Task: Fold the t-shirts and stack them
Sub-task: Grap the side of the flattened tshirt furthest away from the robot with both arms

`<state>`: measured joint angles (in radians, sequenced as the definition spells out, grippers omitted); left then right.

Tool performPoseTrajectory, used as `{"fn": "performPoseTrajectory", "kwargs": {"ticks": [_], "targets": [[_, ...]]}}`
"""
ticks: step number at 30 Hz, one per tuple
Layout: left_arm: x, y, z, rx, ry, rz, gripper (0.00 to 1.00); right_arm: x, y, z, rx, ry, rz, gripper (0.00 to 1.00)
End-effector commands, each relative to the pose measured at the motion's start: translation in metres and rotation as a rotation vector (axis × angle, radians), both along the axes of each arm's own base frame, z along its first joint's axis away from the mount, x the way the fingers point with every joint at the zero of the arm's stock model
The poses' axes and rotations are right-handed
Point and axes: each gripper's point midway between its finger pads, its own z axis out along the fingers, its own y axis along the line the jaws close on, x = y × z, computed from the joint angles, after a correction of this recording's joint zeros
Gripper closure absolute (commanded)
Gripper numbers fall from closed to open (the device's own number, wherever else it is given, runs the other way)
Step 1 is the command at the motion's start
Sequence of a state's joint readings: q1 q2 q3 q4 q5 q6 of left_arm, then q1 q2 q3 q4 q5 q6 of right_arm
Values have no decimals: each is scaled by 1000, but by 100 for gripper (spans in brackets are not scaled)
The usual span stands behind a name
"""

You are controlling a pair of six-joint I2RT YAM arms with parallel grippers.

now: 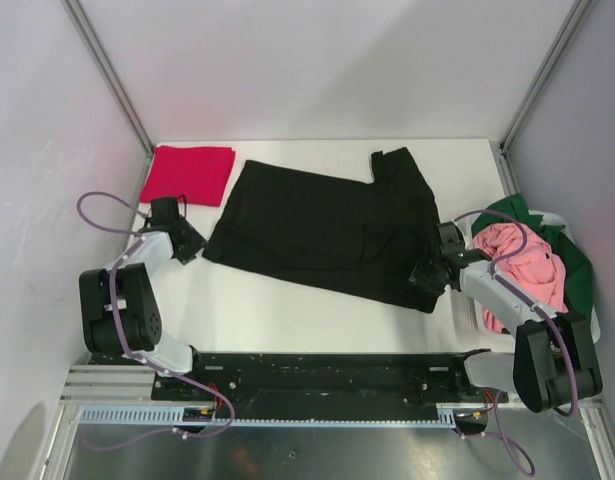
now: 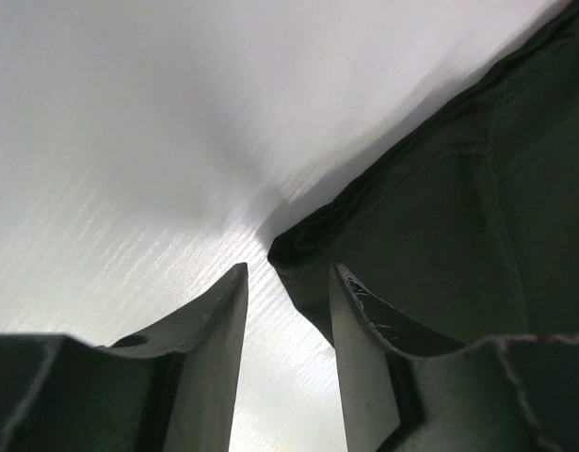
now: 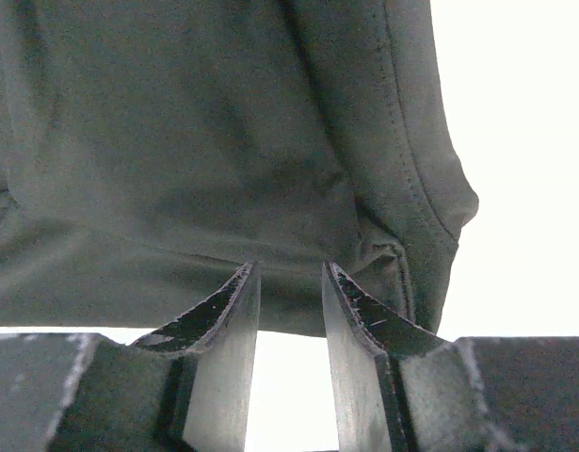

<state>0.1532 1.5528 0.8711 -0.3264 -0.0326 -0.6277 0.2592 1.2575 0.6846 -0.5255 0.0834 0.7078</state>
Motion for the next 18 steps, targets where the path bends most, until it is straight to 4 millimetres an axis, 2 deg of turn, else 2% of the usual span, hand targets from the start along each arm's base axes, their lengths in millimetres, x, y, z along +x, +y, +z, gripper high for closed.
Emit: {"fn": "performPoseTrajectory", "kwargs": {"ticks": [1,12,18], "targets": [[1,0,26,23,-80,-36,54,3,1,10,17,-41,12,62],[4,-13,1,21,-5,-108,54,6,5,13,36,-50,18,62],[5,-3,-9,66,34,-78,54,4,4,12,33,-40,19,62]]}}
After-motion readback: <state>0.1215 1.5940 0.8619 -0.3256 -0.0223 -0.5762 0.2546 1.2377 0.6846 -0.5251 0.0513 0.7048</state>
